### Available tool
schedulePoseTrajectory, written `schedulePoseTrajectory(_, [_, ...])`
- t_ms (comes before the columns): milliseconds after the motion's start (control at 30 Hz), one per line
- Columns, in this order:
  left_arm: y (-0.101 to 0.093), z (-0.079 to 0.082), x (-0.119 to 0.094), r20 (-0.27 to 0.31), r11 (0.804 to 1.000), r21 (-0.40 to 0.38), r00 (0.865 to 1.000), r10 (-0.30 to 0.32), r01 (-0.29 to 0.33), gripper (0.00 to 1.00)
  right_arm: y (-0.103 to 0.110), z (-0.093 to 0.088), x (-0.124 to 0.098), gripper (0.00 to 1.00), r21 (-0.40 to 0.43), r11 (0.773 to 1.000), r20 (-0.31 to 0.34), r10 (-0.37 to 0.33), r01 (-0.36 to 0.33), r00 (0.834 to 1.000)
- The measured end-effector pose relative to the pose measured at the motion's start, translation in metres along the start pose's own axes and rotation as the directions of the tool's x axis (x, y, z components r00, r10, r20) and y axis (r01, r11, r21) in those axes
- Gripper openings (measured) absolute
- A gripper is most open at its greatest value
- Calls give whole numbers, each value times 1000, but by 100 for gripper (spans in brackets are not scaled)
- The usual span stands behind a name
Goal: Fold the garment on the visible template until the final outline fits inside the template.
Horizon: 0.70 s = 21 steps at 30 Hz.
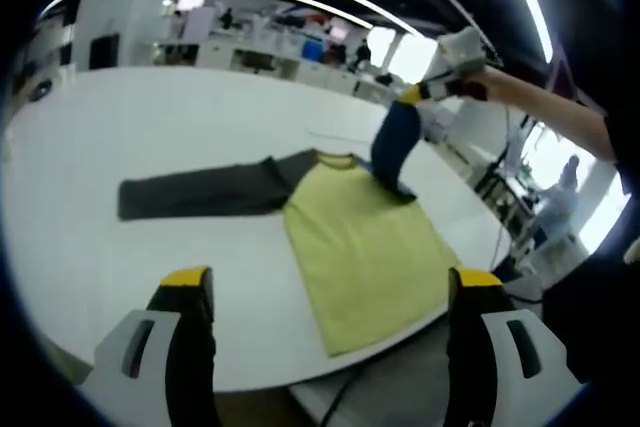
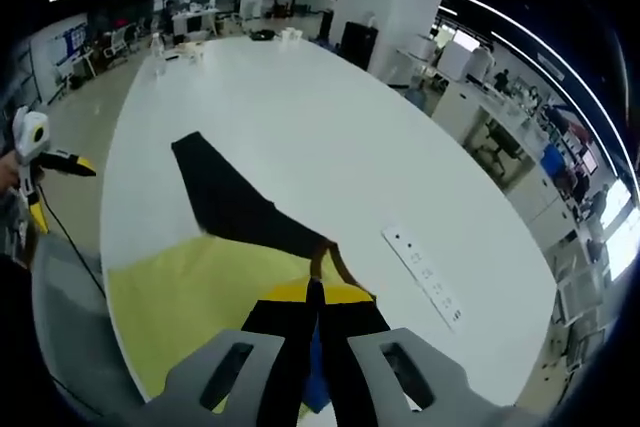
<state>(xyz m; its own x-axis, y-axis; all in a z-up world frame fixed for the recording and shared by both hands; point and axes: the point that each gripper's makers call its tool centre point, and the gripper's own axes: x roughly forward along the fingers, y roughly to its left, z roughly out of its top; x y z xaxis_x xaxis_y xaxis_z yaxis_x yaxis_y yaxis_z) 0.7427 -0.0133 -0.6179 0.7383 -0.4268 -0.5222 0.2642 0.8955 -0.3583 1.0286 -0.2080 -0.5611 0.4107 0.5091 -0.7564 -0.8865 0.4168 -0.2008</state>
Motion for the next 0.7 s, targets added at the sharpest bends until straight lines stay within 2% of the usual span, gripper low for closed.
schedulePoseTrajectory(433, [10,-9,-5,3,999,-31,1000,20,-20,94,20,-13,49,2,74,997,-48,37,-34,998])
schedulePoseTrajectory(533, [11,-11,-5,0,999,-35,1000,21,-21,94,26,-15,50,2,82,996,-59,42,-37,997])
schedulePoseTrajectory(700, [12,-13,-2,-8,999,-39,1000,19,-20,94,35,-19,64,2,95,994,-83,56,-48,995])
